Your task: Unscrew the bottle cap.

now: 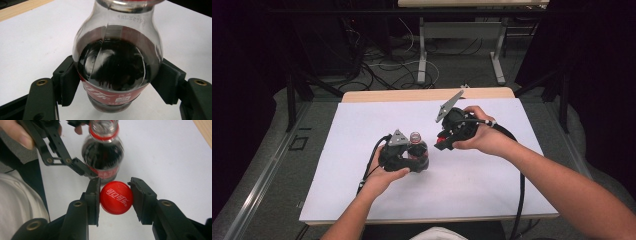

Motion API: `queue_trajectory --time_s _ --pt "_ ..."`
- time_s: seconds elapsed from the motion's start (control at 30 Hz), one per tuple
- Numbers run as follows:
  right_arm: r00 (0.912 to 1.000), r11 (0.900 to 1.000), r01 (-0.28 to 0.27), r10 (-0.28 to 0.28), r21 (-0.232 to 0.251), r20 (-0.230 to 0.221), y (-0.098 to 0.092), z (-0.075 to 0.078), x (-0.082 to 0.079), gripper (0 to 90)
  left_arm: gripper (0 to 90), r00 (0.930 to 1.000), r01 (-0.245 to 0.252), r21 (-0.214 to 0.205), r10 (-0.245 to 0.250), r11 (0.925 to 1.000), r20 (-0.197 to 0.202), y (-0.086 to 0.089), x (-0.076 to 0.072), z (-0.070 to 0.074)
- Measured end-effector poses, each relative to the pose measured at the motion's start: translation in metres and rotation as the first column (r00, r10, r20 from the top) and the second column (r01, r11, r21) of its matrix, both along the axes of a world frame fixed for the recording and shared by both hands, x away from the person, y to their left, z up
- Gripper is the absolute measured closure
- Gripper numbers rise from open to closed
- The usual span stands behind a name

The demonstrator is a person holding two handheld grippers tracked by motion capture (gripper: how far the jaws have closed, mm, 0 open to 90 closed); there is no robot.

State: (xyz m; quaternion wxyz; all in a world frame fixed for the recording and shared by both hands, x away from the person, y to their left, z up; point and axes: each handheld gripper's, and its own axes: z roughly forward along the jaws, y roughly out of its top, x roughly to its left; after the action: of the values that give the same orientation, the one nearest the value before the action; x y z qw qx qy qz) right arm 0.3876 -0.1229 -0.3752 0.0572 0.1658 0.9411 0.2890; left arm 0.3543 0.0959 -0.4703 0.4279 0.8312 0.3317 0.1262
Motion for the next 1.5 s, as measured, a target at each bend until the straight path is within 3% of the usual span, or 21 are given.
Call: queue_trajectory --time_s 0.07,0.37,0.5,0.67,0.7,0.8,0.9,0.97,1.0,1.03,1.1,1.13,1.17,1.2,1.23,1.27,1.3,1.43,1.5 --pt "0.9998 0.9999 0.013 -0.013 0.011 0.016 -0.004 -0.005 0.000 61.1 30.0 1.0000 -0.006 0.001 0.006 1.0000 0.005 0.001 0.001 0.000" --pt "0.9928 0.9912 0.119 -0.118 0.057 -0.020 -0.021 -0.028 -0.004 61.1 29.9 0.9999 -0.015 0.017 0.015 0.9997 -0.003 0.002 0.003 -0.003" --pt "0.9898 0.9878 0.142 -0.141 0.063 -0.018 -0.028 -0.038 -0.003 61.1 29.9 0.9998 -0.019 0.018 0.019 0.9997 -0.004 0.001 0.004 -0.004" --pt "0.9772 0.9714 0.211 -0.206 0.109 -0.050 -0.038 -0.052 -0.004 61.1 29.9 0.9997 -0.026 0.015 0.026 0.9996 0.001 0.002 0.006 -0.006" --pt "0.9706 0.9641 0.239 -0.234 0.116 -0.056 -0.039 -0.055 -0.005 61.1 29.9 0.9994 -0.034 0.008 0.034 0.9994 0.003 0.002 0.006 -0.007" --pt "0.9662 0.9605 0.257 -0.253 0.107 -0.049 -0.046 -0.066 -0.003 61.1 29.9 0.9992 -0.040 0.004 0.040 0.9992 -0.003 0.001 0.006 -0.008" --pt "0.9544 0.9475 0.298 -0.293 0.116 -0.056 -0.052 -0.076 -0.004 61.1 29.9 0.9991 -0.042 0.005 0.042 0.9991 0.000 0.001 0.007 -0.009" --pt "0.9505 0.9405 0.310 -0.309 0.138 -0.033 -0.055 -0.082 -0.004 61.1 29.9 0.9992 -0.040 0.017 0.040 0.9991 -0.001 0.001 0.008 -0.010" --pt "0.9513 0.9426 0.308 -0.306 0.128 -0.037 -0.058 -0.083 -0.004 61.1 29.9 0.9992 -0.040 0.019 0.041 0.9990 -0.002 0.001 0.008 -0.010" --pt "0.9455 0.9364 0.326 -0.321 0.131 -0.053 -0.059 -0.085 -0.005 61.1 29.9 0.9990 -0.044 0.018 0.044 0.9989 -0.005 0.001 0.008 -0.010" --pt "0.9417 0.9266 0.336 -0.334 0.169 -0.043 -0.063 -0.091 -0.007 61.1 29.9 0.9988 -0.048 0.018 0.048 0.9987 -0.002 0.001 0.009 -0.011" --pt "0.9408 0.9282 0.339 -0.336 0.153 -0.046 -0.065 -0.091 -0.008 61.1 29.9 0.9989 -0.047 0.020 0.047 0.9987 0.000 0.001 0.009 -0.011" --pt "0.9338 0.9185 0.358 -0.354 0.169 -0.051 -0.067 -0.094 -0.009 61.1 29.9 0.9990 -0.045 0.019 0.045 0.9988 -0.003 0.000 0.010 -0.011" --pt "0.9354 0.9178 0.352 -0.352 0.183 -0.036 -0.069 -0.097 -0.009 61.1 29.9 0.9990 -0.044 0.019 0.044 0.9989 -0.003 0.000 0.010 -0.011" --pt "0.9301 0.9113 0.366 -0.365 0.188 -0.044 -0.071 -0.099 -0.010 61.1 29.9 0.9990 -0.046 0.020 0.046 0.9988 0.000 0.000 0.011 -0.011" --pt "0.9239 0.9058 0.382 -0.380 0.184 -0.046 -0.072 -0.101 -0.011 61.0 29.9 0.9988 -0.049 0.021 0.049 0.9986 -0.002 -0.001 0.011 -0.011" --pt "0.9276 0.9086 0.372 -0.372 0.190 -0.038 -0.076 -0.103 -0.011 61.1 29.9 0.9986 -0.053 0.014 0.053 0.9985 -0.004 -0.001 0.011 -0.011" --pt "0.9119 0.8900 0.409 -0.407 0.202 -0.053 -0.082 -0.114 -0.013 61.1 29.9 0.9987 -0.052 0.011 0.052 0.9986 -0.005 -0.004 0.016 -0.009" --pt "0.9091 0.8878 0.415 -0.413 0.199 -0.051 -0.086 -0.120 -0.014 61.1 29.9 0.9988 -0.048 0.017 0.048 0.9987 -0.005 -0.006 0.019 -0.008"
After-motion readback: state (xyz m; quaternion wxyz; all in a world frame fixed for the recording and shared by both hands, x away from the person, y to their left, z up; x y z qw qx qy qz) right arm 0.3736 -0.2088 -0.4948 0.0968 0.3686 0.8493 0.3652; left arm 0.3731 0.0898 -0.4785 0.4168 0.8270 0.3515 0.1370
